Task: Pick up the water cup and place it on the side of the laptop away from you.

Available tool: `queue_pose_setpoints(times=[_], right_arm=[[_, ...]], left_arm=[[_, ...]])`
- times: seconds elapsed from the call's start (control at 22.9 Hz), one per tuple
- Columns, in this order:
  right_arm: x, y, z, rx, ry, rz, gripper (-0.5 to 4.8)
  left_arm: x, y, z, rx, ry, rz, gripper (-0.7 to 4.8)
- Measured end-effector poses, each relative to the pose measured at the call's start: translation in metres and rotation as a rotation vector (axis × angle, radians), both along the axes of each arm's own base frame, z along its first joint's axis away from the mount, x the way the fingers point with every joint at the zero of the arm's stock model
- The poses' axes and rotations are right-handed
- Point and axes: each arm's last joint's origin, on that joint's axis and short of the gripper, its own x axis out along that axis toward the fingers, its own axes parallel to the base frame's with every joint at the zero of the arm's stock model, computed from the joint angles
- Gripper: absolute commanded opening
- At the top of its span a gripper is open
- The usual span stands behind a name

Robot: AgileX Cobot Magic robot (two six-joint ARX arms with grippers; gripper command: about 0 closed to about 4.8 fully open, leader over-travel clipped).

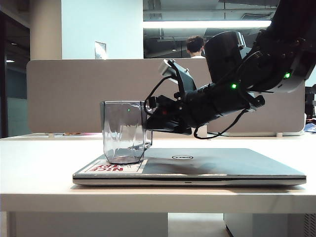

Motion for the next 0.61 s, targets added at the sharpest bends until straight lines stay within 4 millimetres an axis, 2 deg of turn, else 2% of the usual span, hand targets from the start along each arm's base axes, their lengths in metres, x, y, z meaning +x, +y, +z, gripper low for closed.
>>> queue_pose_setpoints(times=[0.18,0.26,0.31,0.61], right_arm=[[0.0,0.0,0.0,0.0,0.0,0.0,0.42],[-0.0001,0.0001,-0.0003,-0.002,0.001,0.001,0.38],[-0.0004,0.0003,-0.0006,-0.003,0.003,0.001,-0.02],[-0.0013,-0.0004,0.0068,0.002,-0.013,-0.001,-0.08]], left_arm=[[0.0,0.0,0.0,0.0,0.0,0.0,-0.06],[0.0,0.0,0.0,0.0,0.0,0.0,-0.06],[0.0,0.0,0.0,0.0,0.0,0.0,-0.06],[0.0,0.0,0.0001,0.0,-0.001,0.0,-0.06]])
